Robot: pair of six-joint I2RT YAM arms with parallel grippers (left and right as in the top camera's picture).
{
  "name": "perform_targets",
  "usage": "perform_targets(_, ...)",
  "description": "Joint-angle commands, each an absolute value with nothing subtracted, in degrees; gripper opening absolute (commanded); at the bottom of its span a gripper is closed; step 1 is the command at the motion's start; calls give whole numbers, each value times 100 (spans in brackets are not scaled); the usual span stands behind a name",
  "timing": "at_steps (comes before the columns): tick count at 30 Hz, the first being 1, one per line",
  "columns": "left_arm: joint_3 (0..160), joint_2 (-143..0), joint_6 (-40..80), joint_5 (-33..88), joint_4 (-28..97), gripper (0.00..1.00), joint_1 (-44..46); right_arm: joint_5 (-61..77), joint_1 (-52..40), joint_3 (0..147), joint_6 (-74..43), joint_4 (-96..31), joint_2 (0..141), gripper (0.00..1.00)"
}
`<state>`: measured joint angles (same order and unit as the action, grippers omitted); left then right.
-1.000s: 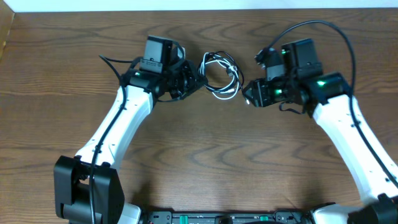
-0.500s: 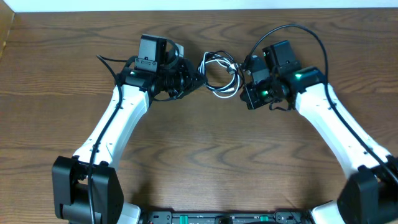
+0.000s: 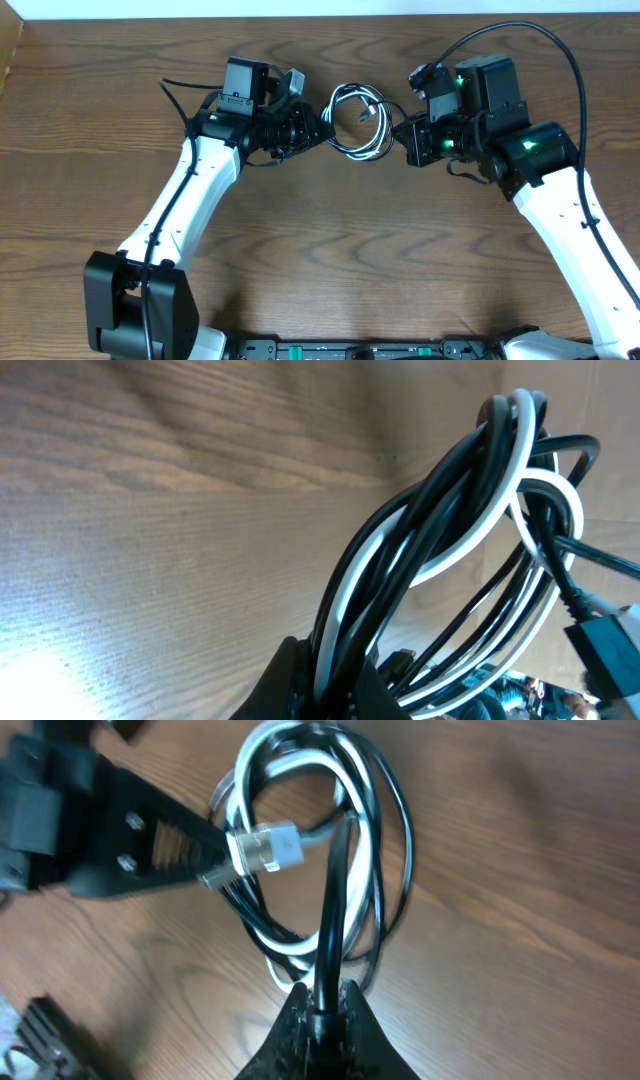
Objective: Untangle cables
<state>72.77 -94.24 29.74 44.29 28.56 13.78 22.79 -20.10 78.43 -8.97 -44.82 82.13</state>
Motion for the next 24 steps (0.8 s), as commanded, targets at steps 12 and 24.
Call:
perform_targets(12,7308,-9386,2829,4683,2943,8,1879,2547,-2390,7946,-1691,-3347,9054,1)
perform_targets(24,7308,-9386,3863,6219,1549,7,1837,2797,-2635,7946,-1782,-3162,10108,1)
